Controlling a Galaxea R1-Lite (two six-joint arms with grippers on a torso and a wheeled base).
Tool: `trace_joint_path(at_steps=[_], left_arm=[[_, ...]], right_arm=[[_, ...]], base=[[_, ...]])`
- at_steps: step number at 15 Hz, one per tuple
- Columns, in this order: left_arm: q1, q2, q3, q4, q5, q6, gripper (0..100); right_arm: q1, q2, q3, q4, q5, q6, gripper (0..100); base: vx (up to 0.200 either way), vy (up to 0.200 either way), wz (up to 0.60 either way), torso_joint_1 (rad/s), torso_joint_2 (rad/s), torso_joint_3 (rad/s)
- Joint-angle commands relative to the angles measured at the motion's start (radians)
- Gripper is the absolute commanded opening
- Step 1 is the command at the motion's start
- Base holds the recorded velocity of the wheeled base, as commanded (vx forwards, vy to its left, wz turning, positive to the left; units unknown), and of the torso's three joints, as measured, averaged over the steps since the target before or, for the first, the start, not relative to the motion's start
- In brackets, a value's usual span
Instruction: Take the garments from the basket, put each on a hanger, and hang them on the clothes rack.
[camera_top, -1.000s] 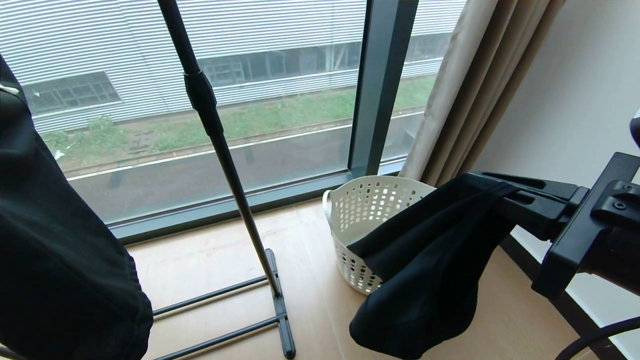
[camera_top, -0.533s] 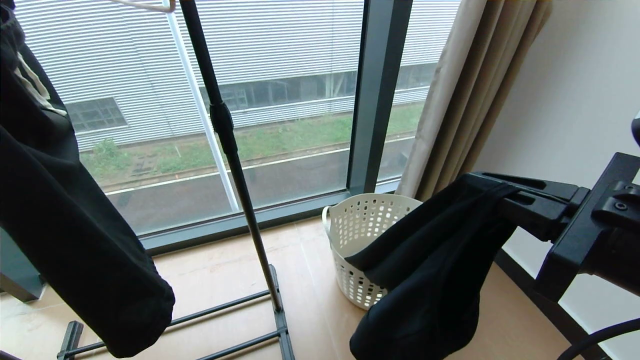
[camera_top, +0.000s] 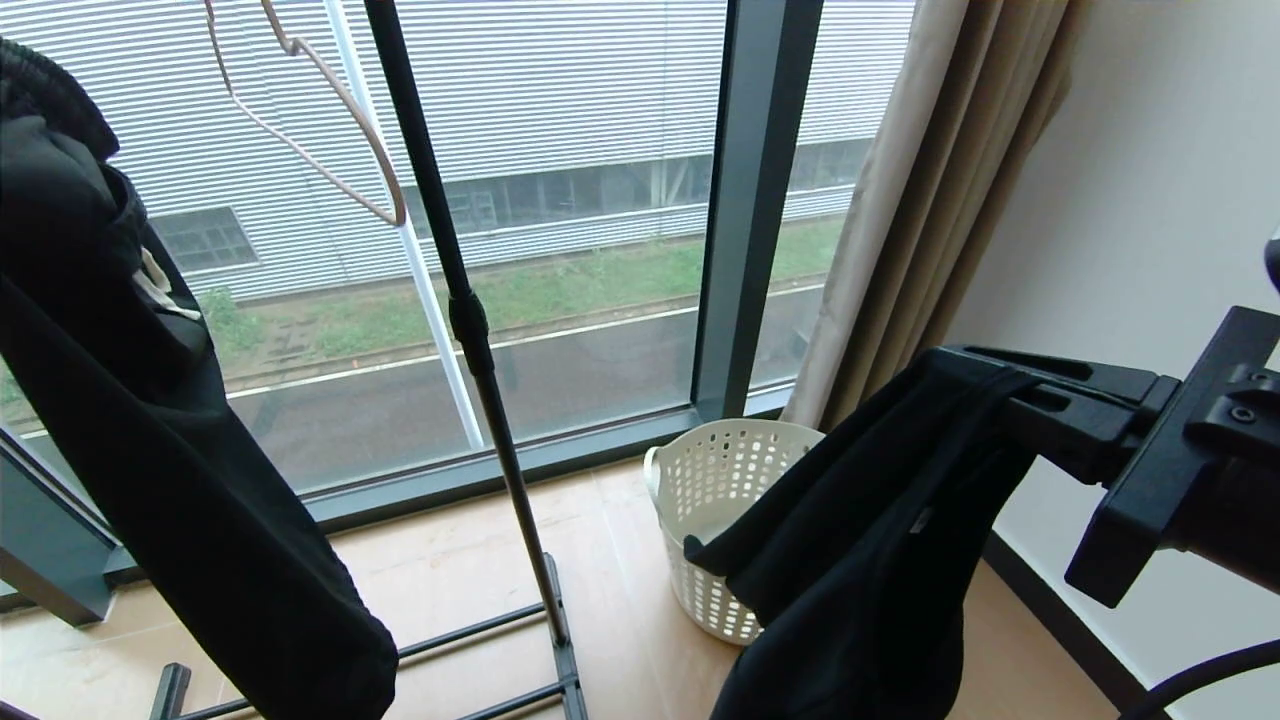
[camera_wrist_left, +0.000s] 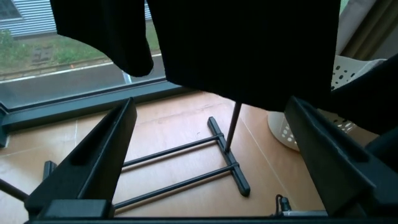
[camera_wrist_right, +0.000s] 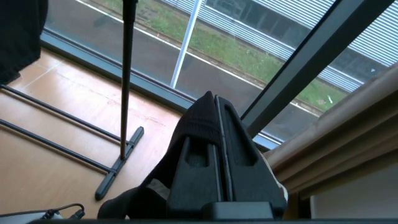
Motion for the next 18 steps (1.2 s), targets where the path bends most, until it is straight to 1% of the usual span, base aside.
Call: trace_joint_path(at_steps=[1, 4, 10, 18], left_arm=[[0.000, 0.001, 0.000, -0.001, 0.000, 0.000, 100], [0.000, 0.001, -0.001, -0.001, 0.000, 0.000, 100], [0.000, 0.001, 0.000, -0.001, 0.000, 0.000, 100], [0.000, 0.001, 0.000, -0.001, 0.000, 0.000, 100]], right_arm=[[0.000, 0.003, 0.000, -0.001, 0.000, 0.000, 0], [0.000, 0.003, 0.001, -0.001, 0.000, 0.000, 0], [0.000, 0.003, 0.003, -0.001, 0.000, 0.000, 0], [0.000, 0.003, 0.006, 0.001, 0.000, 0.000, 0]], base=[[0.000, 0.000, 0.00, 0.183, -0.47, -0.281], [0.000, 0.000, 0.00, 0.191, -0.47, -0.222], [0.000, 0.000, 0.00, 0.206, -0.50, -0.127], [0.000, 0.000, 0.00, 0.242, -0.53, -0.276]])
